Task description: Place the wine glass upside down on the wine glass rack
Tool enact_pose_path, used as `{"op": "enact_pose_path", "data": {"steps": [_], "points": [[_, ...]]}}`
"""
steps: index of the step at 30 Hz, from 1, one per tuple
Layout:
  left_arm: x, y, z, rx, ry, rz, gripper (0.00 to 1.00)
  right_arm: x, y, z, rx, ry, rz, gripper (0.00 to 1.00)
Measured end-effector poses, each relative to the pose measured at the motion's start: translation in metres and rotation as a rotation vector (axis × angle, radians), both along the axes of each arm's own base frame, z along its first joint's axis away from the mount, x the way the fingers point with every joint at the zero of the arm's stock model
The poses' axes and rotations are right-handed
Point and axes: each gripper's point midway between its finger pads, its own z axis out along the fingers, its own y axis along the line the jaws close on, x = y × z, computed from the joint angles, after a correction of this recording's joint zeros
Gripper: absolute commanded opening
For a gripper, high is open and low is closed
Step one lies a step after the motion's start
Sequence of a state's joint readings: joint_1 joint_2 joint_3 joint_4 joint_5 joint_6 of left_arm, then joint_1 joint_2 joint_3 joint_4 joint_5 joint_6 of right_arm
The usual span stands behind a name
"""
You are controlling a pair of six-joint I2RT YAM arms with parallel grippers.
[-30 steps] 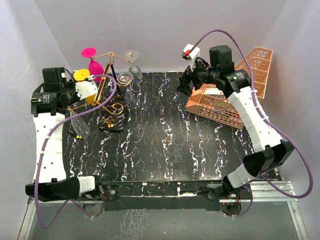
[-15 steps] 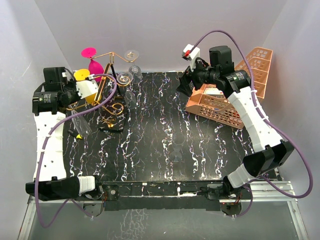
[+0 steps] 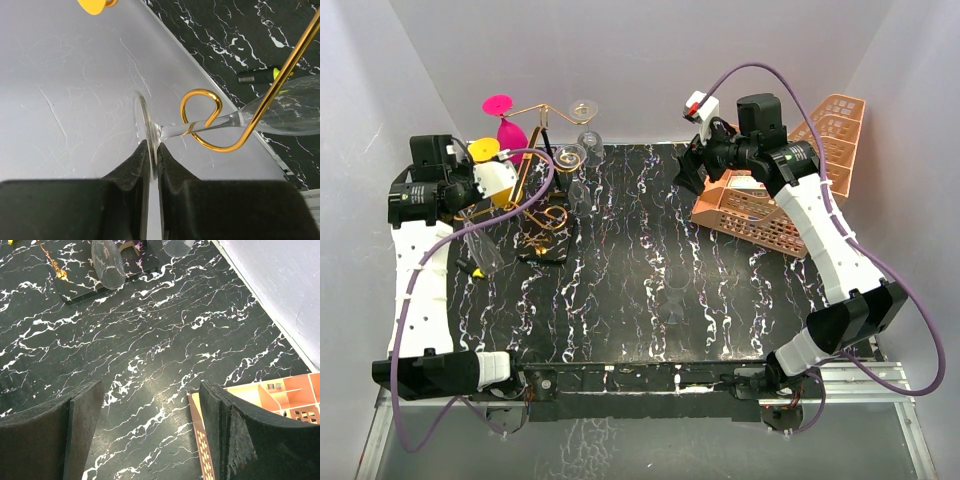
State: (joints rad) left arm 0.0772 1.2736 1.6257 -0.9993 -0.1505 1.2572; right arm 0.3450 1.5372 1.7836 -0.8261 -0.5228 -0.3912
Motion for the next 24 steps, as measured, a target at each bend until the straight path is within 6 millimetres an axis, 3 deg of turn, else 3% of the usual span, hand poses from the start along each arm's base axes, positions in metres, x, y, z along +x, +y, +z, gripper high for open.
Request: {"op": "enact_pose_path", "data": {"steps": [12,24], "points": [[0.004,0.002,-0.008,0.016,0.012,-0.001,0.00,0.000,0.000,-0.001,-0.001,0.001,0.000,0.83],[0.003,-0.010,-0.015,-0.033,0.031,-0.045,0.03,0.000,0.000,-0.001,-0.001,0.002,0.000,0.84]]}}
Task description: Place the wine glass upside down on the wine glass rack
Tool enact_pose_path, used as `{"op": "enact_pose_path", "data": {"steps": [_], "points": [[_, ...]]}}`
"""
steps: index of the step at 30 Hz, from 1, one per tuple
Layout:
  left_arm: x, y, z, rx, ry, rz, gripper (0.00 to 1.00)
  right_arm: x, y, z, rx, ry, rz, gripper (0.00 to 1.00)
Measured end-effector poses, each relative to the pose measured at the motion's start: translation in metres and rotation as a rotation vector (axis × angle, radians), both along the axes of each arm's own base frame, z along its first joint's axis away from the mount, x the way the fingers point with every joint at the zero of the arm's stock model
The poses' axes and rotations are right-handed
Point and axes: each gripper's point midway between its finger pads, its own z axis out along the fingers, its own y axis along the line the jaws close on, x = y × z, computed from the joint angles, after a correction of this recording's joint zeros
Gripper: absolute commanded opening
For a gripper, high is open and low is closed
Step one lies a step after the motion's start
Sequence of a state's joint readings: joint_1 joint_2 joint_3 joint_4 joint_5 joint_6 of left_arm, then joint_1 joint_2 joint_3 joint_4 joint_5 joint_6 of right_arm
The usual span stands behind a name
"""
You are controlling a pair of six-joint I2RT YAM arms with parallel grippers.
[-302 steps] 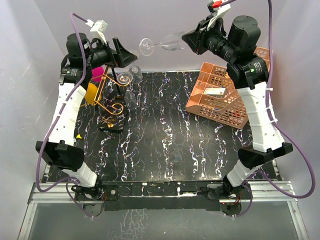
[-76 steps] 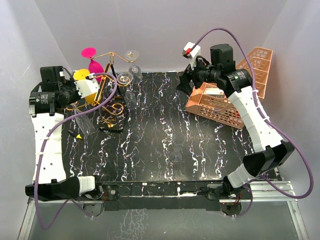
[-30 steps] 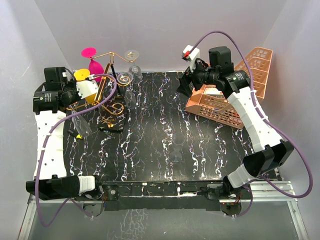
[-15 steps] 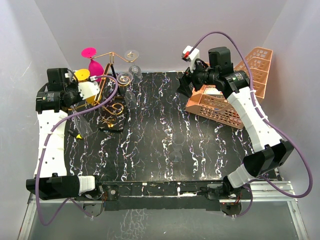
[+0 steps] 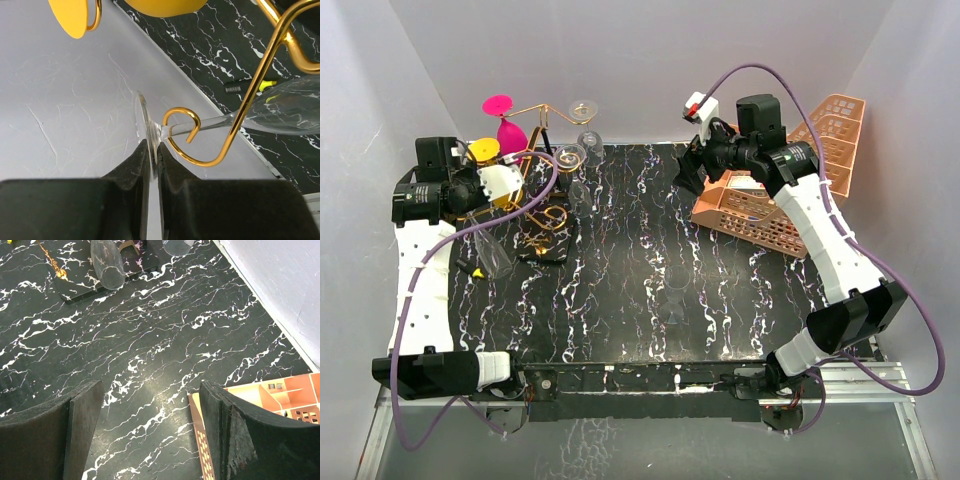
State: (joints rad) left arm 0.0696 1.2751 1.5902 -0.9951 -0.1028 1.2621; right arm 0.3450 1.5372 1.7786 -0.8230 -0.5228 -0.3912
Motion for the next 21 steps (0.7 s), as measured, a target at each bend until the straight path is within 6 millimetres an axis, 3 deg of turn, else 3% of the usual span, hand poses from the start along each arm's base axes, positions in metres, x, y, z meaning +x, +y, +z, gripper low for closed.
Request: {"op": "enact_pose_path", "data": {"steps": [21], "points": [[-0.004,-0.009,-0.015,-0.043,0.040,-0.027,0.12,0.002,0.001,-0.001,0.002,-0.006,0.000,0.84]]}}
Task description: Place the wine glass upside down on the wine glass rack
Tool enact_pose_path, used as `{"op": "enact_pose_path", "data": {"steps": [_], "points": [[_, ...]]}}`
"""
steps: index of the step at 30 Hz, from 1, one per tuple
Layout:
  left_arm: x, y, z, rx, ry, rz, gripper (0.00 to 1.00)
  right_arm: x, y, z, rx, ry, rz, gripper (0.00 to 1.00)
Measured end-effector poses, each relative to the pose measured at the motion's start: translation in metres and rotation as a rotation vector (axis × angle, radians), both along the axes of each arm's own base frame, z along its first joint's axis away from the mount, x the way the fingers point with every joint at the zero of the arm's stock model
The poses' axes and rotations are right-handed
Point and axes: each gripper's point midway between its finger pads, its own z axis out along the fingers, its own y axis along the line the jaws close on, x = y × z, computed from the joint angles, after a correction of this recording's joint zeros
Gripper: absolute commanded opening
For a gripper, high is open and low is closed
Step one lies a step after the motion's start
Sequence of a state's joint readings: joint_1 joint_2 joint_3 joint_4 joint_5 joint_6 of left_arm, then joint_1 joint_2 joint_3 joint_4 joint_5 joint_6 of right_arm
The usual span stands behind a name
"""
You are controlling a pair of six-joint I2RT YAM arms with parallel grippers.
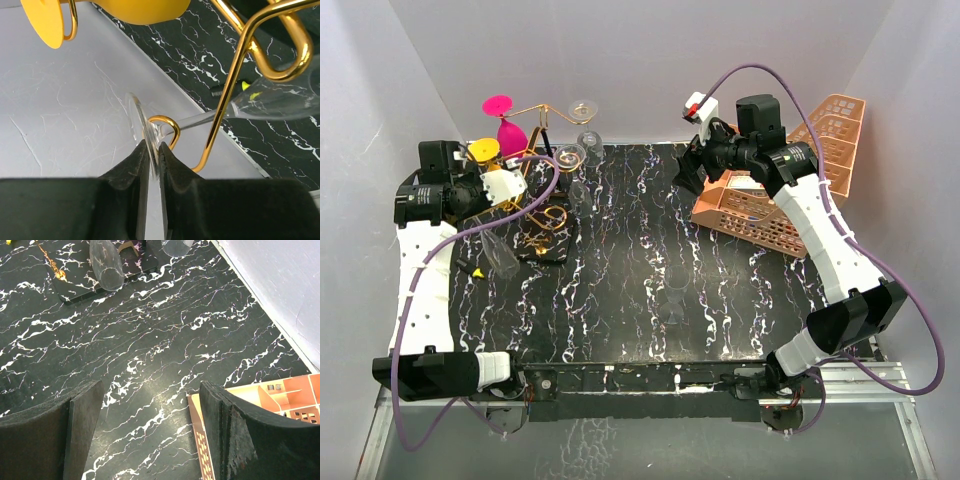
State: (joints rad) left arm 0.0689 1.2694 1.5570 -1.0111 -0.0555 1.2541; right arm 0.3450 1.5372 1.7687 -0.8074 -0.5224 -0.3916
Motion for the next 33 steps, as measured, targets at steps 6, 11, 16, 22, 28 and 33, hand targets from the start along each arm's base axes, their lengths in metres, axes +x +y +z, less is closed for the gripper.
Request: {"op": "enact_pose_path", "data": {"steps": [6,11,16,22,28,33], "points": [[-0.0022,-0.0033,-0.0015,-0.019,0.005,-0.004,0.16,0.0001,0.0000,0.0001,0.000,-0.001,0.000,0.84],[-0.0036,-0.0044,-0.0028,-0.027,0.012,-0.005,0.18,0.0004,0.0002,0.0006,0.001,-0.003,0.000,0.84],[-0.0048,-0.0054,-0.0039,-0.034,0.017,-0.005,0.20,0.0005,0.0001,0.0000,0.000,-0.002,0.000,0.84],[-0.0068,-0.0073,-0.0055,-0.044,0.026,-0.008,0.24,0.0001,-0.0001,-0.0048,-0.004,0.009,-0.001,0.84],[-0.0085,-0.0081,-0.0066,-0.049,0.032,-0.008,0.27,-0.0001,-0.0002,-0.0043,-0.003,0.008,-0.001,0.84],[-0.0093,-0.0082,-0.0059,-0.050,0.030,-0.008,0.29,-0.0001,-0.0002,-0.0043,-0.003,0.008,-0.001,0.84]]}}
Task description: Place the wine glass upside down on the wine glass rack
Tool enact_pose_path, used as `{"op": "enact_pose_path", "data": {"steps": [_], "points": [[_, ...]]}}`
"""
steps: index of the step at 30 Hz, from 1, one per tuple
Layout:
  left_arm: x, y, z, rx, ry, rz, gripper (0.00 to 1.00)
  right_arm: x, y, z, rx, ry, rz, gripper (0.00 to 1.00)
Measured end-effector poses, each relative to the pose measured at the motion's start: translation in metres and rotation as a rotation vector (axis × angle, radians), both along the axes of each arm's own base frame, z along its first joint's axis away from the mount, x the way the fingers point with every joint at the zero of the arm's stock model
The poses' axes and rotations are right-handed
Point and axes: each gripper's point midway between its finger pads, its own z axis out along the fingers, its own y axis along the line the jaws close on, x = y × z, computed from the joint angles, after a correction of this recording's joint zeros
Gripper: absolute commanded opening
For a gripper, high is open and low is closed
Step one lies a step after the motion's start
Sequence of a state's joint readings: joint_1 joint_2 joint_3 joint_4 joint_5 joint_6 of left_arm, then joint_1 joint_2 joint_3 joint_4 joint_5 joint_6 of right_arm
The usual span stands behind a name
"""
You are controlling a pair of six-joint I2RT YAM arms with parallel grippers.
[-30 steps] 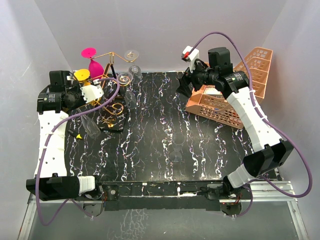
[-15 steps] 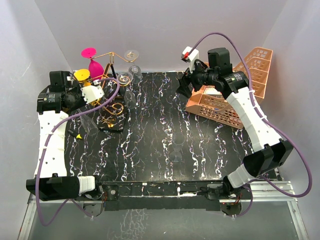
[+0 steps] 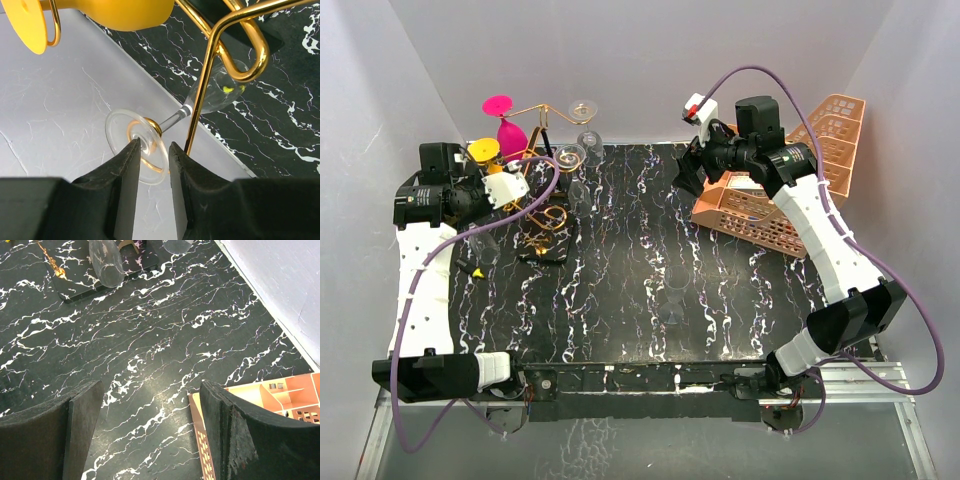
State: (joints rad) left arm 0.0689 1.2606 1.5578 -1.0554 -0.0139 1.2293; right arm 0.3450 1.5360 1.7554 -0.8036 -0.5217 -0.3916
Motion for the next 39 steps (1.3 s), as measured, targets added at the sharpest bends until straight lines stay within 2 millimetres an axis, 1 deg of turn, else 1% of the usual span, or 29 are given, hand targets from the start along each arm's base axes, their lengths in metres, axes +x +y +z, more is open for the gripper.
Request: {"op": "enact_pose_path", "data": {"steps": [13,20,26,29,33,36,38,39], "points": [[0.000,-0.001,0.010,-0.007,-0.029,0.003,0.35,0.000,-0.001,-0.001,-0.003,0.001,-0.003,0.85],[0.002,-0.004,0.015,-0.026,-0.048,-0.003,0.44,0.000,-0.001,0.000,-0.004,-0.002,-0.006,0.85],[0.003,-0.012,0.025,-0.062,-0.075,-0.021,0.50,0.000,-0.001,0.000,-0.006,-0.005,-0.004,0.86],[0.003,-0.019,0.036,-0.103,-0.103,-0.034,0.54,-0.001,-0.001,0.000,-0.009,-0.012,0.004,0.86],[0.008,-0.030,0.062,-0.180,-0.181,-0.037,0.62,-0.007,0.000,0.002,-0.012,-0.019,0.038,0.86],[0.014,-0.037,0.080,-0.243,-0.245,-0.027,0.68,-0.020,0.000,0.000,-0.025,-0.008,0.089,0.86],[0.018,-0.040,0.089,-0.282,-0.281,-0.009,0.75,-0.030,0.000,-0.002,-0.036,0.004,0.124,0.85],[0.020,-0.041,0.093,-0.300,-0.299,0.004,0.80,-0.038,0.001,-0.005,-0.046,0.015,0.153,0.85]]}}
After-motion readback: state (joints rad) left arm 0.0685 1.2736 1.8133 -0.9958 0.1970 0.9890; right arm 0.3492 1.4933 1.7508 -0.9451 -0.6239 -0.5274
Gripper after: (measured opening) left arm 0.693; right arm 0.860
